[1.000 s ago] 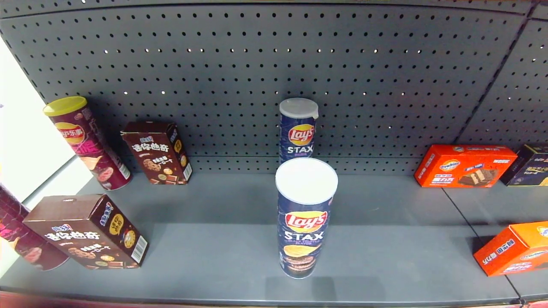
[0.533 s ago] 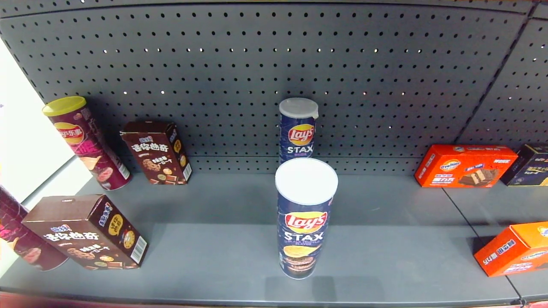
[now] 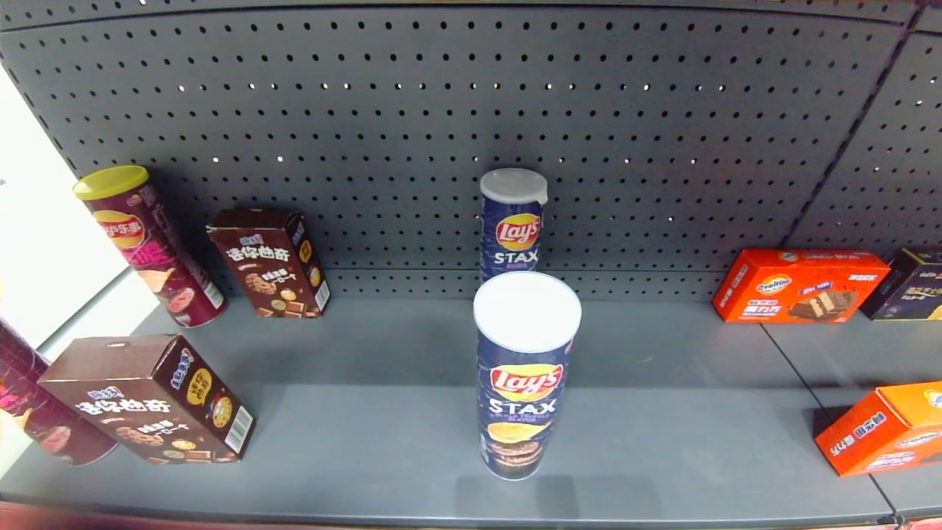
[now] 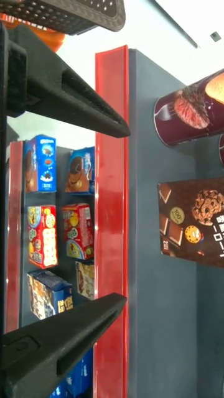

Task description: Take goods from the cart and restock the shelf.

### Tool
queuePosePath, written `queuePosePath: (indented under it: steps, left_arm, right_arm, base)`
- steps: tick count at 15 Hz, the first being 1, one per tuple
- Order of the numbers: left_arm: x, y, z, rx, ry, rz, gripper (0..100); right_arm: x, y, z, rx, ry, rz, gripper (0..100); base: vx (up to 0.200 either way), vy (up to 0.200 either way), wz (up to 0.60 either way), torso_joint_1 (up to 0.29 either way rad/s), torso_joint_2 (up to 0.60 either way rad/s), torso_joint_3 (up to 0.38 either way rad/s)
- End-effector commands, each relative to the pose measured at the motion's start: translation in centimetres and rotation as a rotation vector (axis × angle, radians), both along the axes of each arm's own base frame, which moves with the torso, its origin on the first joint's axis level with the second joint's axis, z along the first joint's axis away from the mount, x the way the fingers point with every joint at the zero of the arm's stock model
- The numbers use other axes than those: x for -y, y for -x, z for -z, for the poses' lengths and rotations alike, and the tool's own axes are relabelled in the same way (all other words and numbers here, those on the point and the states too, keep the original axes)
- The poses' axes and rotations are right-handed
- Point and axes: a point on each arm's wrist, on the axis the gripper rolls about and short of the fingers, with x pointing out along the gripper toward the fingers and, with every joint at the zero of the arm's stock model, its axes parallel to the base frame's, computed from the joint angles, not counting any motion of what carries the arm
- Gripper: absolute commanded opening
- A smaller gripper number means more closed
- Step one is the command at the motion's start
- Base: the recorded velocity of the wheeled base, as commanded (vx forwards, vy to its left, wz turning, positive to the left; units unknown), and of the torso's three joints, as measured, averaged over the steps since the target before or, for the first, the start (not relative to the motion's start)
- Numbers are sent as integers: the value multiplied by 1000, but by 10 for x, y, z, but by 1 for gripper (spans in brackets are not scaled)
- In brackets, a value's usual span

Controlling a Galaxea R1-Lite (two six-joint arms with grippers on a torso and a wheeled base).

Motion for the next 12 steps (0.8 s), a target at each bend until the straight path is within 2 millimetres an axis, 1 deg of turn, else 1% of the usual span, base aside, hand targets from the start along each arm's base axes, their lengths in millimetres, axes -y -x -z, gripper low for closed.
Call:
queuePosePath:
  steps: [1, 8, 11, 12]
  left_arm:
    - [0, 0, 0, 0, 0, -1, 100]
    - [0, 0, 0, 2, 5, -6, 100]
    - [-1, 0, 0, 2, 14, -42, 100]
    - [-1, 0, 0, 3, 22, -41, 100]
  right_arm:
    - [1, 6, 1, 89, 4, -96, 100]
    - [1, 6, 1, 79, 8, -96, 100]
    - [1, 6, 1, 79, 9, -97, 100]
    - [1, 6, 1, 79, 9, -97, 100]
  base:
    - [0, 0, 0, 0, 0, 0]
    - [0, 0, 0, 0, 0, 0]
    - [0, 0, 0, 0, 0, 0]
    - [-200, 0, 0, 2, 2, 7]
